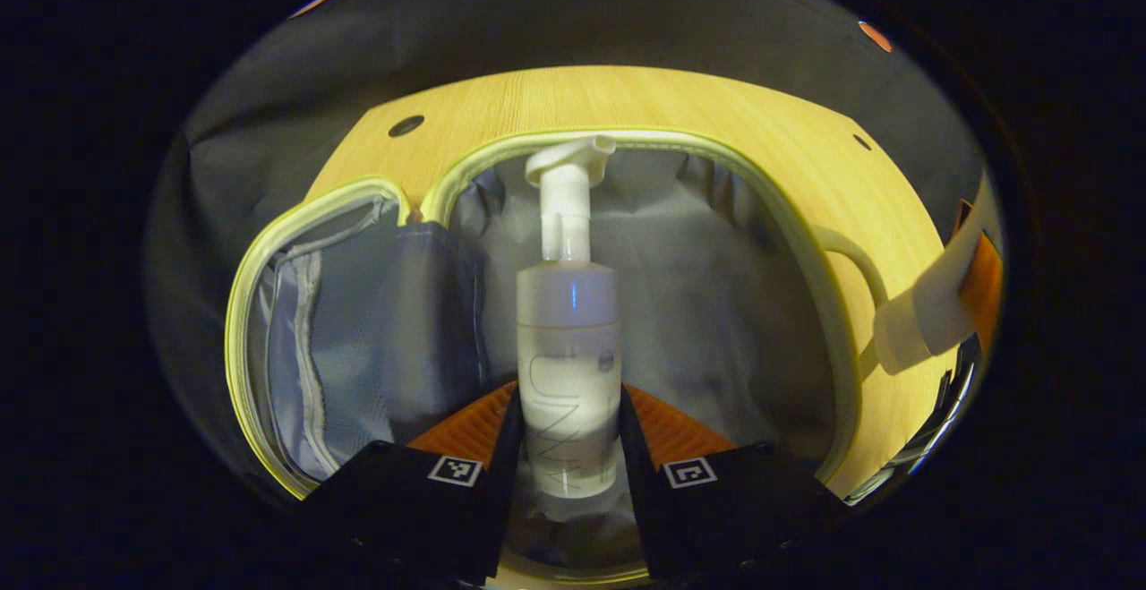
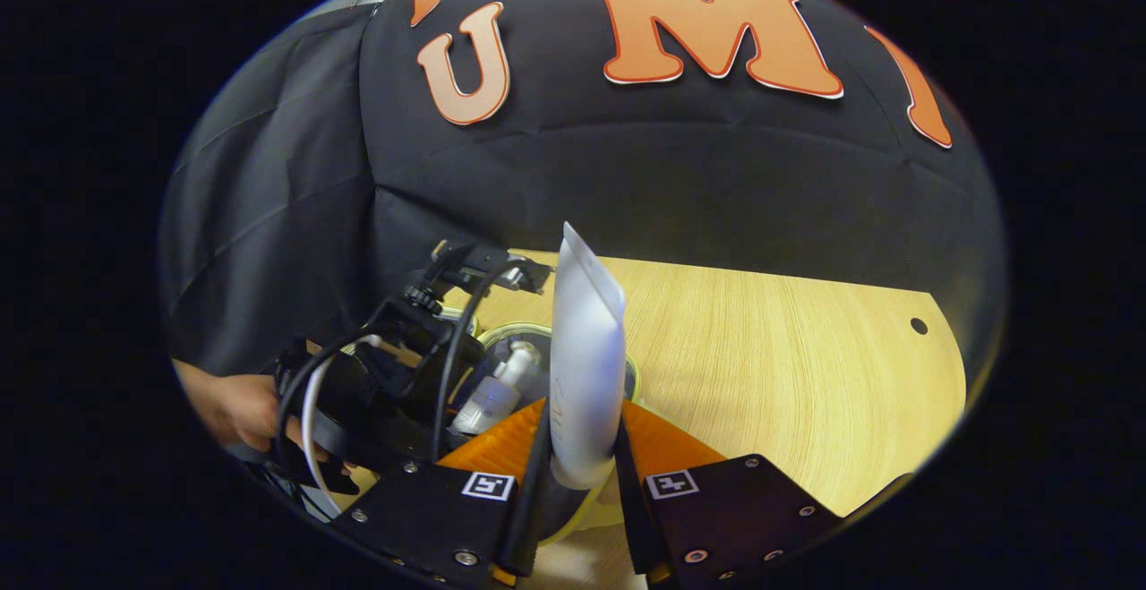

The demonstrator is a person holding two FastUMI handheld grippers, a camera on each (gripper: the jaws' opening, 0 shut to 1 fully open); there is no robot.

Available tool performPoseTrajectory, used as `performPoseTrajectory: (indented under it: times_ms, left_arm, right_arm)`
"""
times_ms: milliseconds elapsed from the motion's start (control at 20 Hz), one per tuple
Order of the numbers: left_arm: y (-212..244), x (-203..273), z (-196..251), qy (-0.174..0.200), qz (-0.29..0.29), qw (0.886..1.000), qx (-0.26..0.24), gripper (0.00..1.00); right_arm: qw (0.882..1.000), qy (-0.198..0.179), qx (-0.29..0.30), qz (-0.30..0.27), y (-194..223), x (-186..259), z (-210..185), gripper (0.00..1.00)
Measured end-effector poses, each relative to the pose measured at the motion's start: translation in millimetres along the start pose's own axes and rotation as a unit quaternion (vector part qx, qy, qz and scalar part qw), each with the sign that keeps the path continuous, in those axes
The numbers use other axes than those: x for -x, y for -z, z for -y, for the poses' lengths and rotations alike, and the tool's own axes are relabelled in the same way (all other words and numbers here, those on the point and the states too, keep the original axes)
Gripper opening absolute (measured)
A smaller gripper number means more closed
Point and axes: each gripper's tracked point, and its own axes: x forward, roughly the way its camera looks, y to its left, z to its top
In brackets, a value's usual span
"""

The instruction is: First open the suitcase, pack the skin care products into it, and then close the suitcase.

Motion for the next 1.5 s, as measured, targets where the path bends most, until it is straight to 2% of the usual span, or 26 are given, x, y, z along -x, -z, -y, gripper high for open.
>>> performPoseTrajectory:
  times_ms: [50, 200, 250, 300, 350, 500, 600, 650, 750, 900, 1150, 1350, 1500]
  left_arm:
    - [4, -3, 2, 0.003, -0.012, 1.000, 0.008, 0.59]
    - [-3, 1, 0, -0.001, 0.007, 1.000, 0.014, 0.61]
    - [-4, 5, -2, -0.001, 0.014, 1.000, 0.013, 0.65]
    - [-5, 13, -1, 0.002, 0.023, 1.000, 0.015, 0.63]
    - [-7, 21, -4, 0.000, 0.035, 0.999, 0.017, 0.67]
    - [-15, 48, -14, -0.005, 0.076, 0.997, 0.020, 0.72]
    - [-28, 67, -29, -0.021, 0.123, 0.992, 0.012, 0.78]
    - [-33, 76, -39, -0.035, 0.144, 0.989, 0.007, 0.84]
    - [-43, 96, -65, -0.066, 0.185, 0.981, 0.011, 0.89]
    - [-46, 126, -104, -0.105, 0.228, 0.967, 0.033, 0.89]
    - [-23, 141, -175, -0.160, 0.229, 0.957, 0.074, 0.89]
    - [6, 143, -221, -0.188, 0.219, 0.950, 0.120, 0.89]
    - [15, 144, -247, -0.204, 0.218, 0.944, 0.138, 0.89]
  right_arm:
    - [1.000, 0.001, 0.000, 0.000, 0, 0, 1, 0.40]
    - [1.000, -0.004, -0.006, -0.006, 2, -2, 0, 0.40]
    - [1.000, -0.003, -0.006, -0.004, 0, -2, 0, 0.40]
    - [1.000, -0.006, -0.005, -0.004, -1, -2, 0, 0.39]
    - [1.000, -0.009, -0.006, -0.010, 2, -3, -2, 0.40]
    - [1.000, -0.014, -0.004, -0.024, 10, -8, -7, 0.40]
    - [0.999, -0.017, -0.007, -0.039, 17, -12, -12, 0.39]
    - [0.999, -0.022, -0.011, -0.046, 20, -15, -16, 0.39]
    - [0.997, -0.027, -0.017, -0.064, 31, -21, -23, 0.39]
    - [0.995, -0.026, -0.018, -0.096, 47, -33, -28, 0.40]
    - [0.984, -0.016, -0.038, -0.173, 85, -51, -26, 0.40]
    - [0.978, -0.003, -0.049, -0.201, 98, -61, -26, 0.40]
    - [0.972, 0.010, -0.082, -0.222, 96, -67, -20, 0.40]
